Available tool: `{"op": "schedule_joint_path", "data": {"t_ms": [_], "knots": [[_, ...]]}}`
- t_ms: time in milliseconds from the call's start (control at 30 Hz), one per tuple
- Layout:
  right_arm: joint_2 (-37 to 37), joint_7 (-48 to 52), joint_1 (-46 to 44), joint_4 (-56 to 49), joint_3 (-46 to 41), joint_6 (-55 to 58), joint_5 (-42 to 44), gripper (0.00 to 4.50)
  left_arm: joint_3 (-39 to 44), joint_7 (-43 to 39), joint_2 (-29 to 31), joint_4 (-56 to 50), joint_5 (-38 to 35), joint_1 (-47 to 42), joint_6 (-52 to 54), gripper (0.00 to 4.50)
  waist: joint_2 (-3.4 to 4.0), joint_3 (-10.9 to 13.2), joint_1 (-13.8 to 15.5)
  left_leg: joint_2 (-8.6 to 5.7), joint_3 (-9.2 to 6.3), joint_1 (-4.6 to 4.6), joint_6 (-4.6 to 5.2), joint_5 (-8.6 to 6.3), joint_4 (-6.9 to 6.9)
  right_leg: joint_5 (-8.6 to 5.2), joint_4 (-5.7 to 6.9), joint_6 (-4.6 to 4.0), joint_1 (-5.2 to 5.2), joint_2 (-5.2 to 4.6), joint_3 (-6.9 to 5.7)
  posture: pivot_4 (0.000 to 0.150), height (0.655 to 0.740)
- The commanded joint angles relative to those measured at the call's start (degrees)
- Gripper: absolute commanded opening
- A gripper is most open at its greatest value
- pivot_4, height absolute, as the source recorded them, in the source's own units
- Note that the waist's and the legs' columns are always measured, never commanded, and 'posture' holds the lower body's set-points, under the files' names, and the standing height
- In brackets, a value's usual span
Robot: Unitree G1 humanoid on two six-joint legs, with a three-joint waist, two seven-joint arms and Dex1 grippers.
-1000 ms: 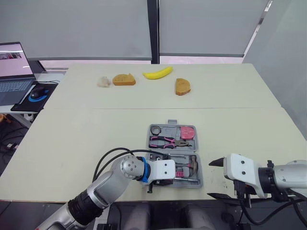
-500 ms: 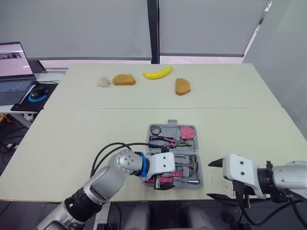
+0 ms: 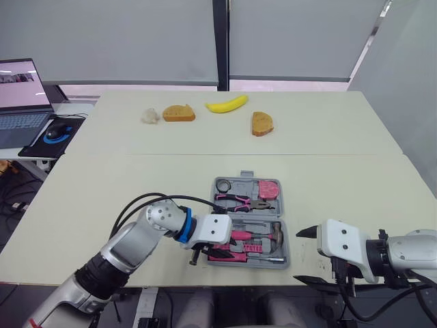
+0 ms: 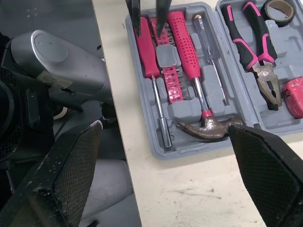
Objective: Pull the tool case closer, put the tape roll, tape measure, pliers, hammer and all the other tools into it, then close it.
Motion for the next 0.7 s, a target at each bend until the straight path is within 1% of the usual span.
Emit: {"op": "schedule_joint_path", "data": {"t_ms": [33,333,500,633,700], "knots": [[0.23,-0.37,-0.72,-1.03,-0.25,-0.13,0.43,4.5,-1.73,1.91,-0.85,0.92,3.16,0.05,-1.54,0.01,-0.01,0.0,-0.03,0.01,-0.01,-0.01,0.0,0.0,0.0,0.0,0.0,0.0,-0.01,0.01,-0.01,0.15,0.74],[0.17,-0.52,-1.19,-0.94,0.0,0.02,0.58,4.5,-4.09,4.29,-2.68,4.9,8.26,0.68,-2.82,0.01,0.0,0.0,-0.09,0.01,-0.01,0.0,0.0,0.0,-0.01,0.0,0.01,0.0,-0.01,0.01,-0.02,0.15,0.74],[0.2,-0.69,-1.4,-0.97,0.24,0.17,0.53,4.5,-4.22,4.5,-3.13,3.15,8.89,1.91,-0.7,0.01,0.0,-0.01,-0.14,0.02,-0.01,0.02,0.0,0.0,-0.01,0.0,0.01,0.0,0.0,0.02,-0.02,0.15,0.74],[0.52,-0.64,-1.22,-0.95,-0.58,0.06,0.94,4.5,0.32,4.01,-1.45,0.3,5.72,2.53,-0.33,0.01,0.0,-0.01,-0.17,0.03,-0.01,0.02,0.0,0.0,-0.02,0.0,0.02,0.0,-0.01,0.02,-0.02,0.15,0.74],[1.06,-0.61,-1.27,-0.56,-1.86,0.12,1.64,4.5,4.38,3.97,-1.18,-2.01,1.83,2.84,0.6,0.01,0.0,0.0,-0.15,0.03,-0.02,0.02,0.0,0.0,-0.02,0.0,0.02,0.0,-0.01,0.02,-0.02,0.15,0.74]]}}
